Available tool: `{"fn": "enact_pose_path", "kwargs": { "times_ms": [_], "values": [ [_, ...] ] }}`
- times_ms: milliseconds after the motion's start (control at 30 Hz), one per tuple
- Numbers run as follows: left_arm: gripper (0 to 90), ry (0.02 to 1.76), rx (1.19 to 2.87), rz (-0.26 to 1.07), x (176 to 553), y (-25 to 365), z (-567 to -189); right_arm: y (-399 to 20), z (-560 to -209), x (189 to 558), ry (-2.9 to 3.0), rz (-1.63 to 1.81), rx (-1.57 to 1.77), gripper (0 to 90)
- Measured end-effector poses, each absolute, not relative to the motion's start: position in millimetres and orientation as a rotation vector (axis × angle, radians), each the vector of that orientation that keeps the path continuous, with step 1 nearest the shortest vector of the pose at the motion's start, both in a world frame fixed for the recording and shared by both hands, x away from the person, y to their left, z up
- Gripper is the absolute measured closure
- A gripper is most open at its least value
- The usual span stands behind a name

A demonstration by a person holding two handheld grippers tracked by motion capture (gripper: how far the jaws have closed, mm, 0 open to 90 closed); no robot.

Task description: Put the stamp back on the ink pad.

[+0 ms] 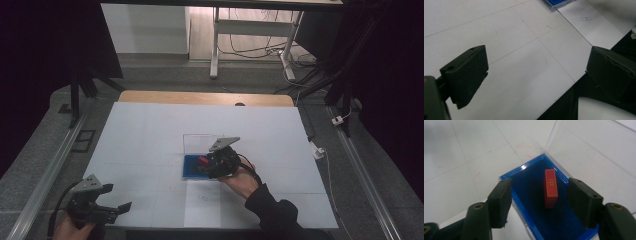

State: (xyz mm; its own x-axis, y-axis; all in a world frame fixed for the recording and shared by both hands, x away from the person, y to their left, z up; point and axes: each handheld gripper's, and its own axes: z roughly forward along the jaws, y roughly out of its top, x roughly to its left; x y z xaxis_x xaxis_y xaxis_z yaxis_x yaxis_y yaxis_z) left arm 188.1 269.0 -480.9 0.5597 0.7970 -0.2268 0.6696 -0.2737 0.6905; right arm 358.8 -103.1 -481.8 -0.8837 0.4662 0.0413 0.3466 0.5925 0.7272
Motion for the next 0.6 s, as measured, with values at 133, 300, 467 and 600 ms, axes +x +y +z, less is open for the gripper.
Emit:
{"fn": "enact_pose_path", "kwargs": {
  "times_ms": [133, 300, 467, 600],
  "values": [
    [4.3, 1.178, 2.021, 0.209, 188.2, 268.8, -480.8, -106.8, -476.8, 354.8, 2.677, 1.213, 0.713, 33.0],
    [4.2, 1.177, 2.019, 0.211, 187.7, 269.2, -480.9, -110.4, -470.8, 349.0, 2.681, 1.235, 0.732, 28.0],
    [4.2, 1.177, 2.018, 0.209, 187.7, 269.4, -481.0, -114.5, -466.2, 343.7, 2.681, 1.239, 0.763, 20.5],
    [4.3, 1.177, 2.021, 0.212, 187.8, 268.9, -481.0, -119.3, -463.0, 339.6, 2.665, 1.245, 0.763, 15.1]
  ]
}}
